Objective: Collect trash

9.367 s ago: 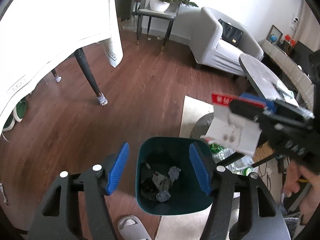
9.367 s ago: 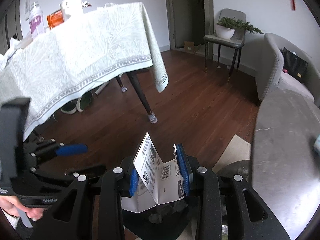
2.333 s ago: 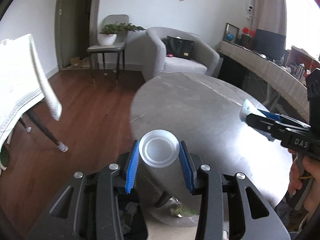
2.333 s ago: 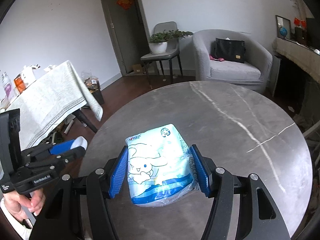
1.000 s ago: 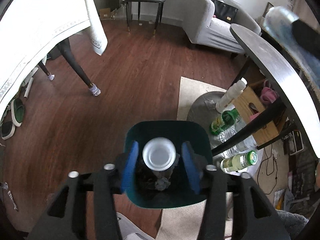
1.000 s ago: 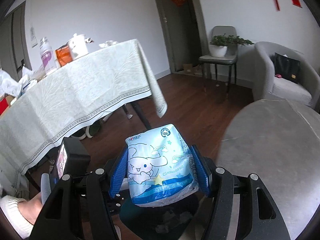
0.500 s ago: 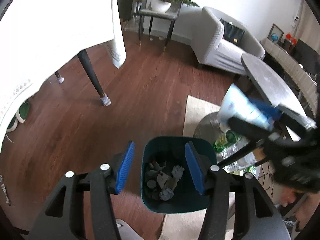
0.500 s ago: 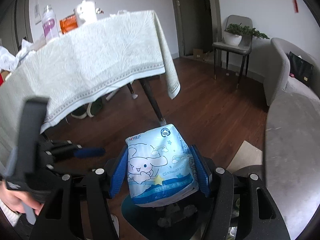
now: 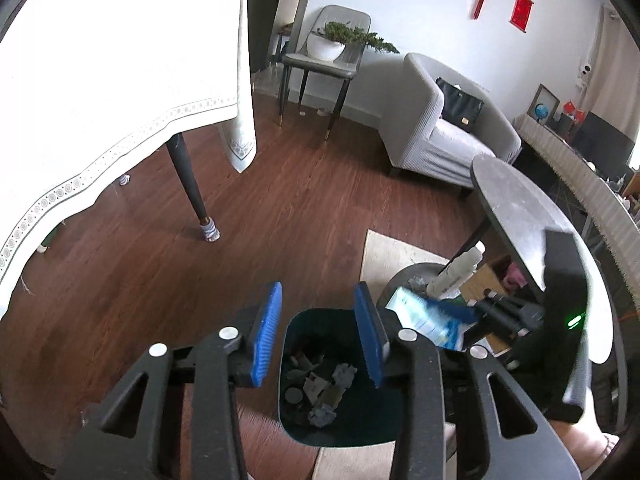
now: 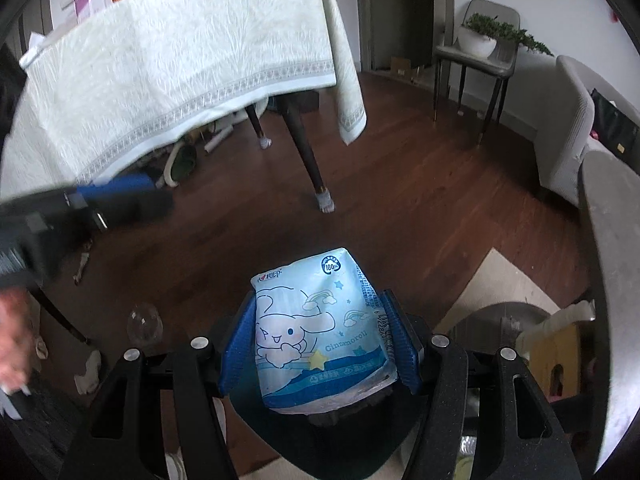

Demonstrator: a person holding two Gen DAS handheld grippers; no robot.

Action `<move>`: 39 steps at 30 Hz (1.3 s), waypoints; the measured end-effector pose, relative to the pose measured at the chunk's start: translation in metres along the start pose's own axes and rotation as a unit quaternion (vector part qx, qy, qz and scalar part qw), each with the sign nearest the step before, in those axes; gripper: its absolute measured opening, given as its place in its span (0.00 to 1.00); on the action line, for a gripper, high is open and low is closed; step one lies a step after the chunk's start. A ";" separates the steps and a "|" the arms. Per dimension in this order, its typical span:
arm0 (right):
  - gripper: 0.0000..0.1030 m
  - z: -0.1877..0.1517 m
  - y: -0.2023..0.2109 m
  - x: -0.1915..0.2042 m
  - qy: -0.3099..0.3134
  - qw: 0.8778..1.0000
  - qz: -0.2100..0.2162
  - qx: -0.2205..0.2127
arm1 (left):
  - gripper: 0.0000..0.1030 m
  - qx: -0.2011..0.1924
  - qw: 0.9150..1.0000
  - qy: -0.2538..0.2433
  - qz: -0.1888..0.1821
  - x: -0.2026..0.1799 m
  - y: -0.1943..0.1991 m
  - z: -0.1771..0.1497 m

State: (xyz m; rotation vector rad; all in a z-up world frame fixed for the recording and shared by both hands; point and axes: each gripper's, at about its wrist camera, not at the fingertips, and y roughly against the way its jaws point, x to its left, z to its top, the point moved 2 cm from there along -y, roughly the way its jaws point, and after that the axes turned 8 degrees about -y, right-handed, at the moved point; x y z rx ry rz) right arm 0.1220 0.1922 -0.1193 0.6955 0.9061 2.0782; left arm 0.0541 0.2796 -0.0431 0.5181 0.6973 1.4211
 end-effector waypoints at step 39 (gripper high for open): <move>0.90 -0.034 0.096 -0.028 0.015 0.994 -0.048 -0.101 | 0.71 -0.071 0.993 -0.076 0.051 -0.069 0.035 0.011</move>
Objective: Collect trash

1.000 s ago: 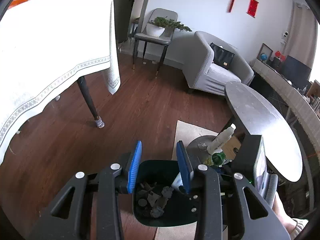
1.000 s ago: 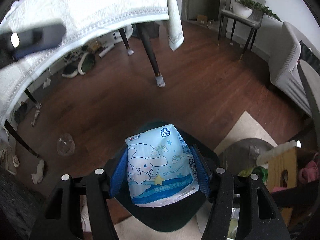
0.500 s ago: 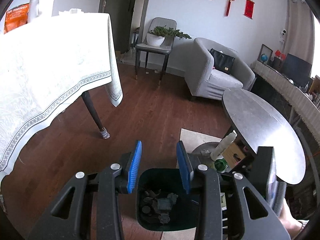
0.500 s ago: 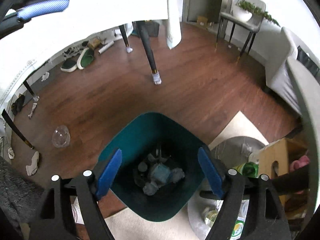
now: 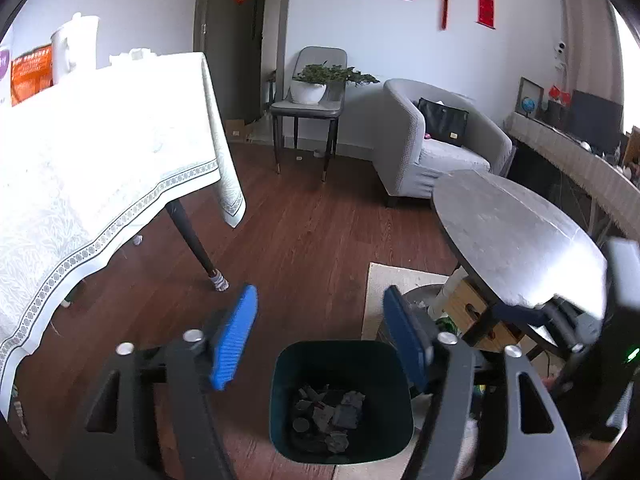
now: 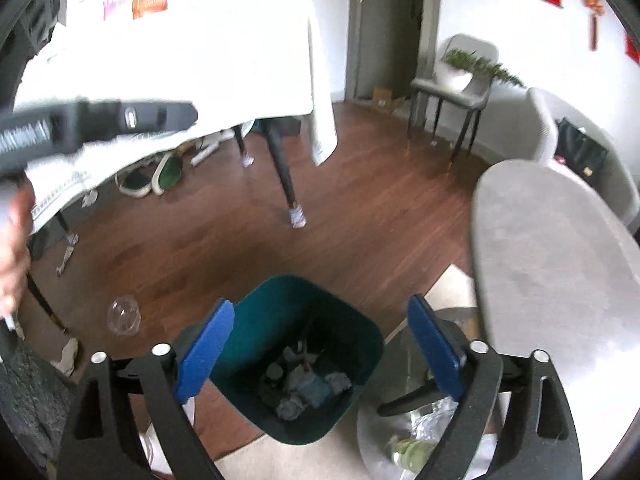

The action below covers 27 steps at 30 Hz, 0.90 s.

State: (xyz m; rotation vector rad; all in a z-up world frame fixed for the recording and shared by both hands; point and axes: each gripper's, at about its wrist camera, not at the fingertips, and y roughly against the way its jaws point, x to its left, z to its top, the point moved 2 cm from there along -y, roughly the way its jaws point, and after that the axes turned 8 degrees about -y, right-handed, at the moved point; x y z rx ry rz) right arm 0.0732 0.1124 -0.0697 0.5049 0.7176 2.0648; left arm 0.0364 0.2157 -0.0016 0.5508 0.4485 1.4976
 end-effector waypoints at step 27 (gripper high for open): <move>0.97 -0.043 0.129 -0.177 -0.144 0.969 -0.148 -0.138 | 0.97 -0.037 0.999 -0.032 0.006 -0.073 -0.005 -0.008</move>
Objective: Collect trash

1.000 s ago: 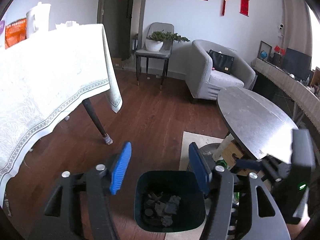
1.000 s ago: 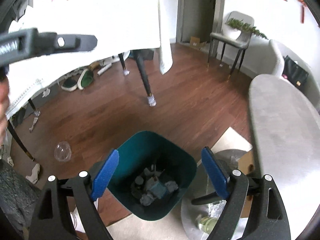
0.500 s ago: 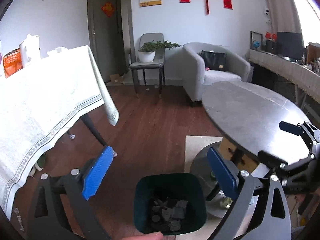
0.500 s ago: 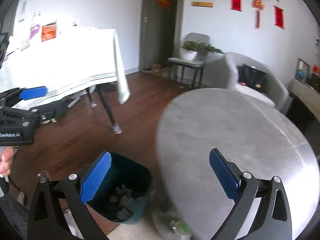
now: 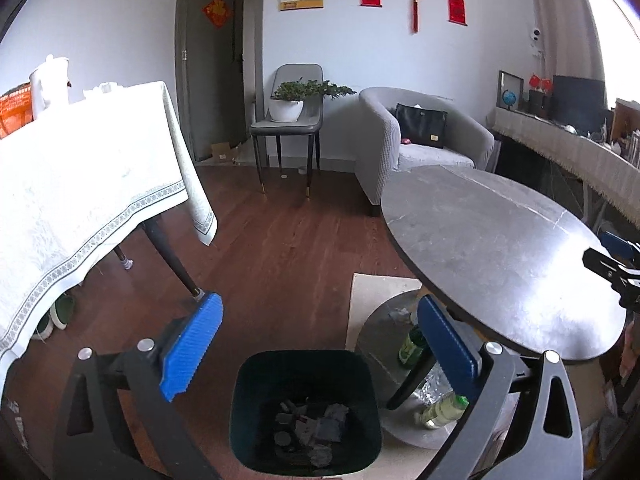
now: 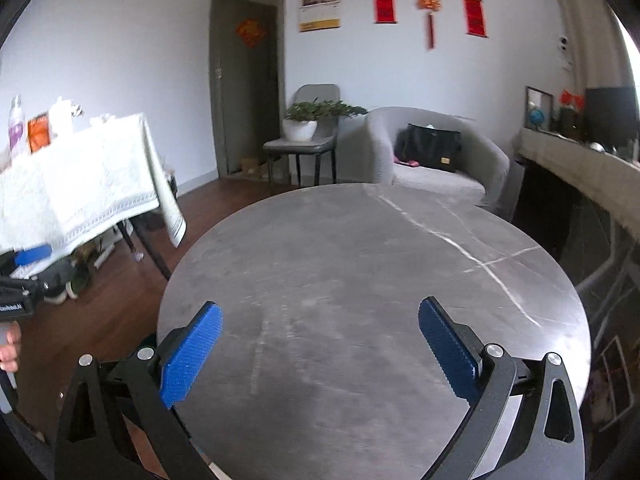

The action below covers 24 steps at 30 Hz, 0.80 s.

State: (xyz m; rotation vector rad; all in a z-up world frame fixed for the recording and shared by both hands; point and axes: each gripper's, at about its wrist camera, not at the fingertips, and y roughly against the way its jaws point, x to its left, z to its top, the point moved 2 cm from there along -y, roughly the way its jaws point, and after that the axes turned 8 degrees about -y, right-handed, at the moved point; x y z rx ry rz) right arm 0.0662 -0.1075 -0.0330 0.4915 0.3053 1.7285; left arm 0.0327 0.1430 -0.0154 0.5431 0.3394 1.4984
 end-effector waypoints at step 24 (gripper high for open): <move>0.97 0.005 0.014 0.003 -0.006 0.998 0.059 -0.016 | 0.97 -0.008 1.000 -0.011 0.009 -0.007 0.002 0.001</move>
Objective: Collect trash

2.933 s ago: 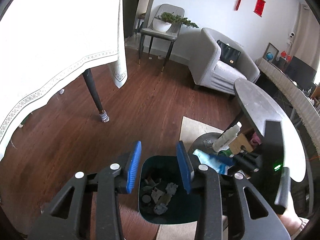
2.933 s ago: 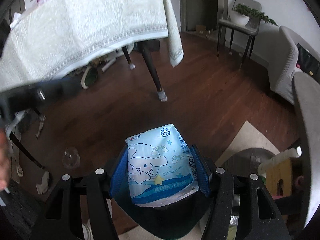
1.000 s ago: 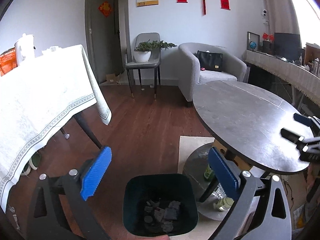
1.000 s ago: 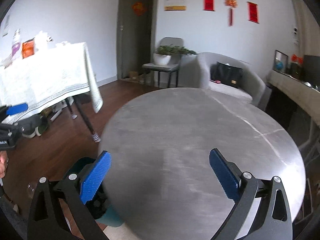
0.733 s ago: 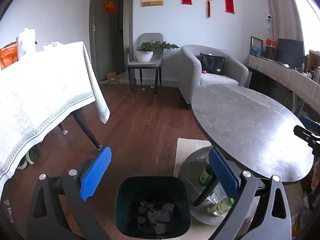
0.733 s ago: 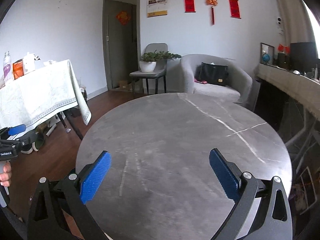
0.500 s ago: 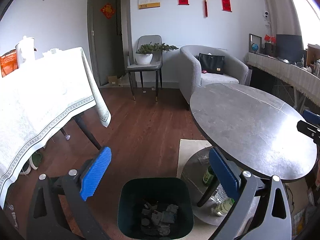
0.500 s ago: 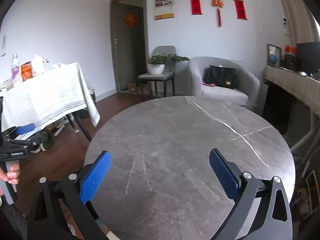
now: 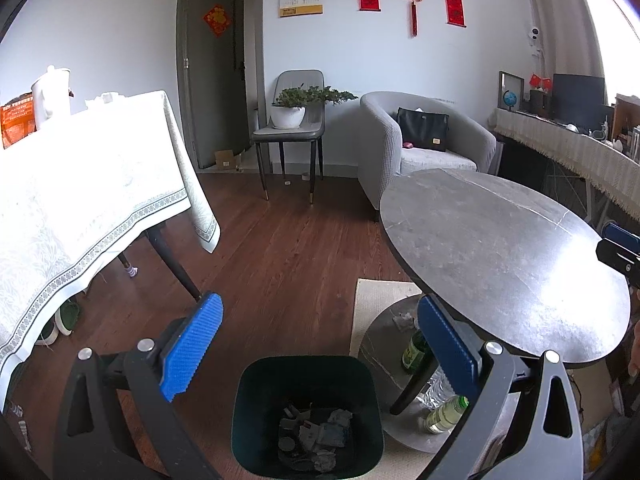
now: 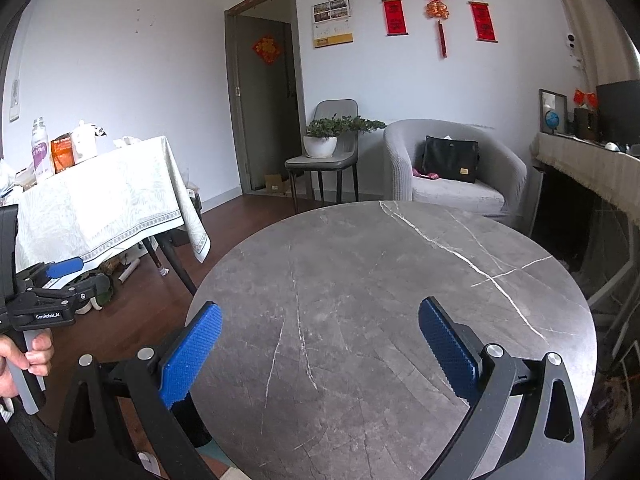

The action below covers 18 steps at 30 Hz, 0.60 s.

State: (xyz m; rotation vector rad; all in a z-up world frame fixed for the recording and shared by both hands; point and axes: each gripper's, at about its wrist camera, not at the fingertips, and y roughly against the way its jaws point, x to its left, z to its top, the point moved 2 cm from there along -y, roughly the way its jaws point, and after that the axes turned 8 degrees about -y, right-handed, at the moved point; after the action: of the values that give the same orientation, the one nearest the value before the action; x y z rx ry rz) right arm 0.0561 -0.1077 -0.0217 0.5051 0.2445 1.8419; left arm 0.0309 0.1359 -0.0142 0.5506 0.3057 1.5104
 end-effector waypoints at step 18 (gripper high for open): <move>0.97 0.001 0.002 0.004 -0.004 1.000 0.003 -0.003 | 0.97 0.007 1.000 -0.006 -0.007 -0.002 -0.004 0.000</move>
State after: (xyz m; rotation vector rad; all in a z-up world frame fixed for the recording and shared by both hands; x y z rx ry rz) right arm 0.0535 -0.1049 -0.0189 0.5090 0.2315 1.8455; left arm 0.0346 0.1340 -0.0167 0.5686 0.3103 1.4925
